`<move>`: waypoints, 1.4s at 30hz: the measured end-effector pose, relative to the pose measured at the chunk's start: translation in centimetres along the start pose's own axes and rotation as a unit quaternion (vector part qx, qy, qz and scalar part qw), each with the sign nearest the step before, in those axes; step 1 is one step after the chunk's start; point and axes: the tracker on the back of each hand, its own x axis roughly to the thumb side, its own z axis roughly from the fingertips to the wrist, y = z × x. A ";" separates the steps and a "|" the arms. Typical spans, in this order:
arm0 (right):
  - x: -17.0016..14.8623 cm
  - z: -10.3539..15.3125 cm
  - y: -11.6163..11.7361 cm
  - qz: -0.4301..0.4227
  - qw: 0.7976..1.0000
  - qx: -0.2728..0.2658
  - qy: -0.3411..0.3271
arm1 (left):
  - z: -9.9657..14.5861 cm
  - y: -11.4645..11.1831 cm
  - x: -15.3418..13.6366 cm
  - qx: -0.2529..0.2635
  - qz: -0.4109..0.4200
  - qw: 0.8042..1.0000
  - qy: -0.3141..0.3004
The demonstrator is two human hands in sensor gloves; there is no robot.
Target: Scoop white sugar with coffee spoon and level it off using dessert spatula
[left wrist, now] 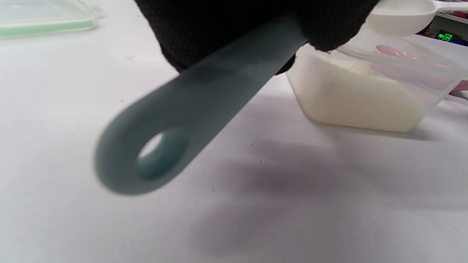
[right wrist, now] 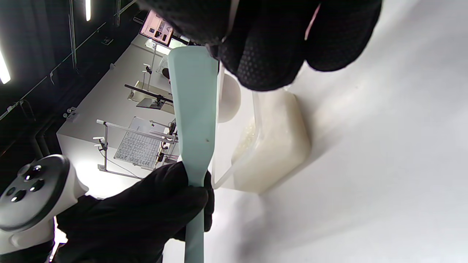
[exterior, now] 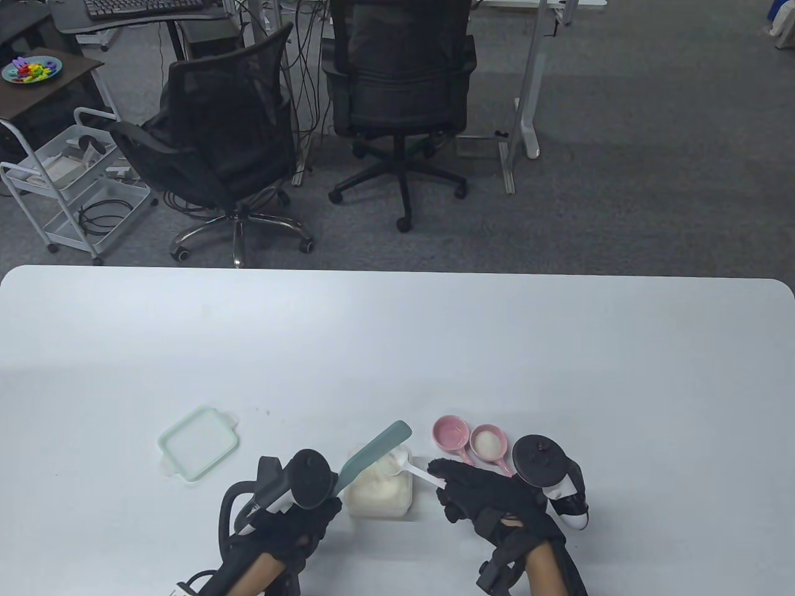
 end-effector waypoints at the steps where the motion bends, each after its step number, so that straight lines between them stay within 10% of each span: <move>1: 0.0 0.0 0.0 0.001 1.000 0.000 0.000 | 0.0 0.0 0.0 0.000 0.000 1.000 0.001; 42: 0.0 0.2 -0.2 -0.002 1.000 0.000 -0.002 | 0.1 1.1 -1.0 0.057 0.013 0.998 0.011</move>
